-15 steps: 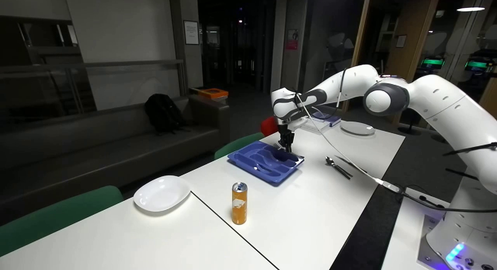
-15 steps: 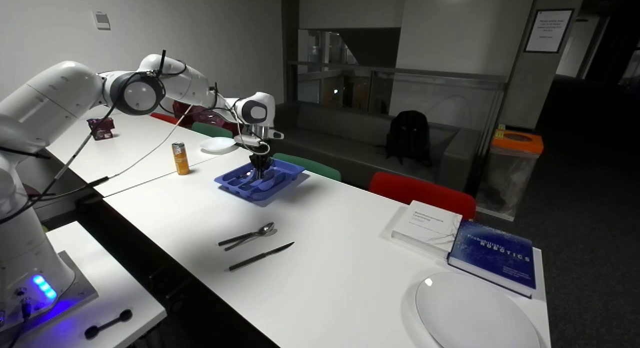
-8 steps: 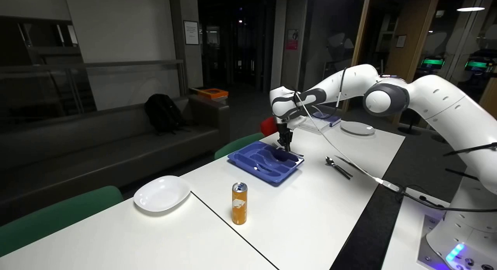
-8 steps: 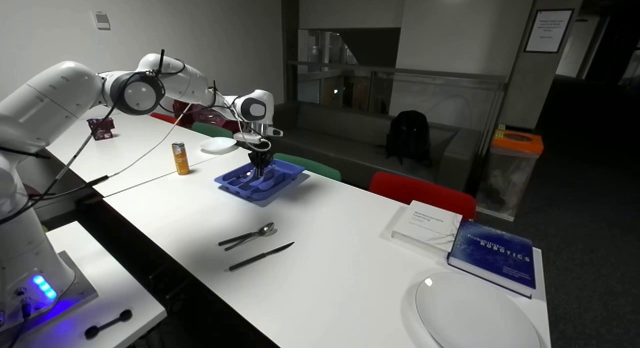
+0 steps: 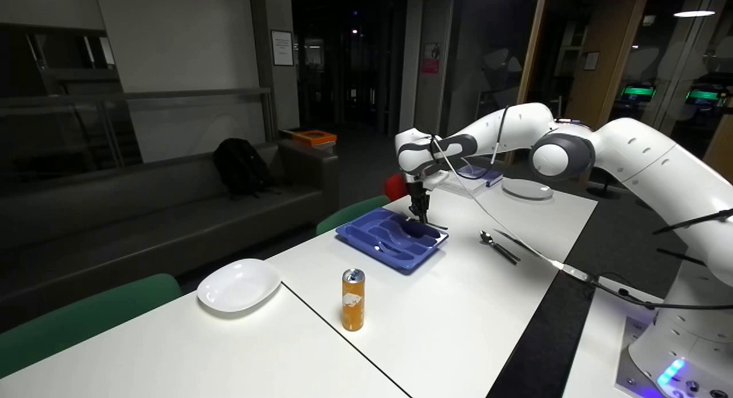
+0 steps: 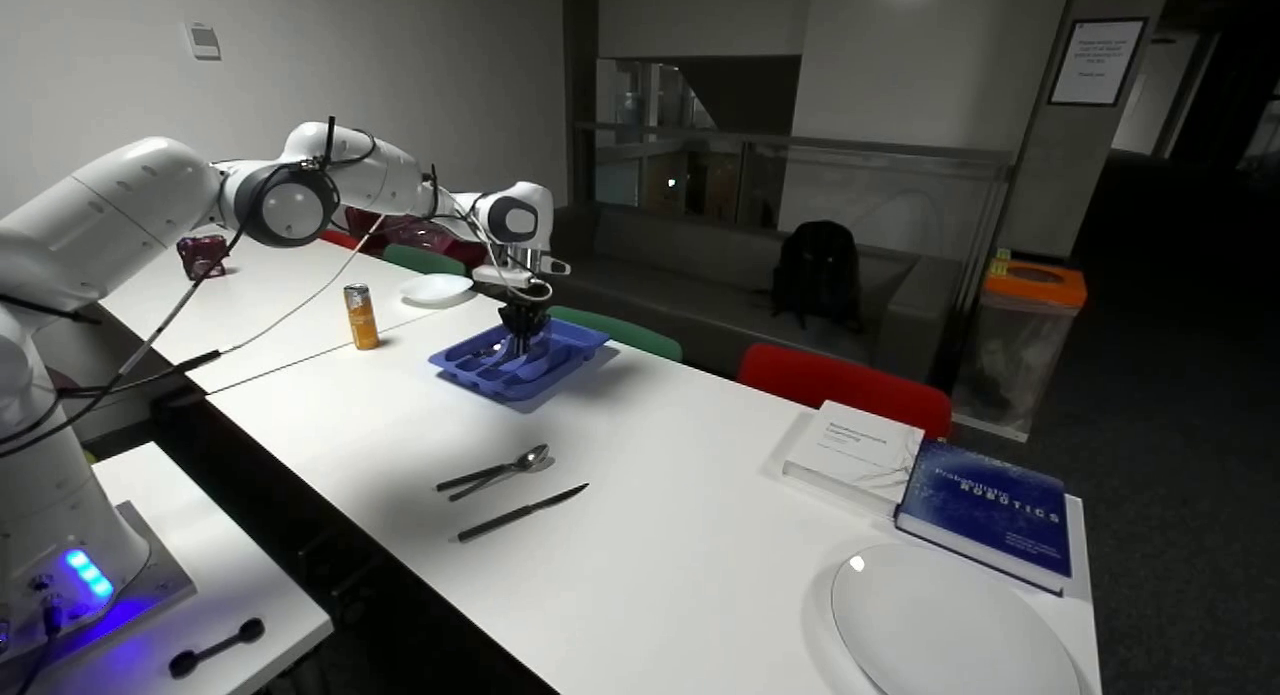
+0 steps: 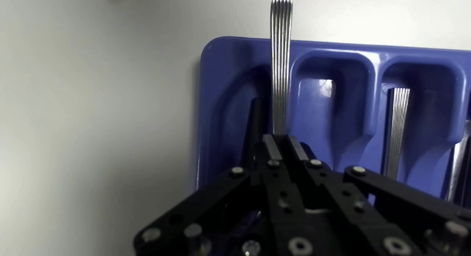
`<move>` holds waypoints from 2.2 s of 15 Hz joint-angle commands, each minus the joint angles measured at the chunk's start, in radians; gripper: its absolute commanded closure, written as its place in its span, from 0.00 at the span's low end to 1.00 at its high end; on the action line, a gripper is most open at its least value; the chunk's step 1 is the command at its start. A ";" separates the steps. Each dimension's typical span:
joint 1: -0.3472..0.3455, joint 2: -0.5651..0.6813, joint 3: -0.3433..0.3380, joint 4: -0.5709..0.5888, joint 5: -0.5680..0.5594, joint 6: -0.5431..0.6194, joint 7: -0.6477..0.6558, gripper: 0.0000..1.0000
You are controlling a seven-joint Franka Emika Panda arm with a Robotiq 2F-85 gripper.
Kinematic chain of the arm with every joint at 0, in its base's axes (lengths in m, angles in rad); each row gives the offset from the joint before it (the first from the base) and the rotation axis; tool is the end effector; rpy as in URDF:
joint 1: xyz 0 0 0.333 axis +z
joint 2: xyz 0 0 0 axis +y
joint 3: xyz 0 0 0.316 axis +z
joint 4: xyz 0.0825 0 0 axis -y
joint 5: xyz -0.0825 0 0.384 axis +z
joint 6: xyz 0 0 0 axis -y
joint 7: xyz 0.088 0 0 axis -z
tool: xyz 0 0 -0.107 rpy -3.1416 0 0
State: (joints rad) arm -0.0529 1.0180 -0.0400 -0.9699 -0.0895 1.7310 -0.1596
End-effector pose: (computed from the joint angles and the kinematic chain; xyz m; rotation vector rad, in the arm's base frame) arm 0.7519 -0.0676 0.2237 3.0208 0.1618 -0.4097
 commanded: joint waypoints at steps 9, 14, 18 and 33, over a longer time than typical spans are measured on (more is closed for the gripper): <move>-0.024 0.159 0.011 0.289 0.014 -0.114 -0.030 0.98; -0.039 0.193 0.011 0.345 0.018 -0.148 -0.040 0.98; -0.041 0.210 0.013 0.373 0.018 -0.174 -0.044 0.98; -0.034 0.241 0.027 0.420 0.015 -0.183 -0.037 0.98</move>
State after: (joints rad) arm -0.0791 1.2289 -0.0221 -0.6180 -0.0857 1.5881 -0.1746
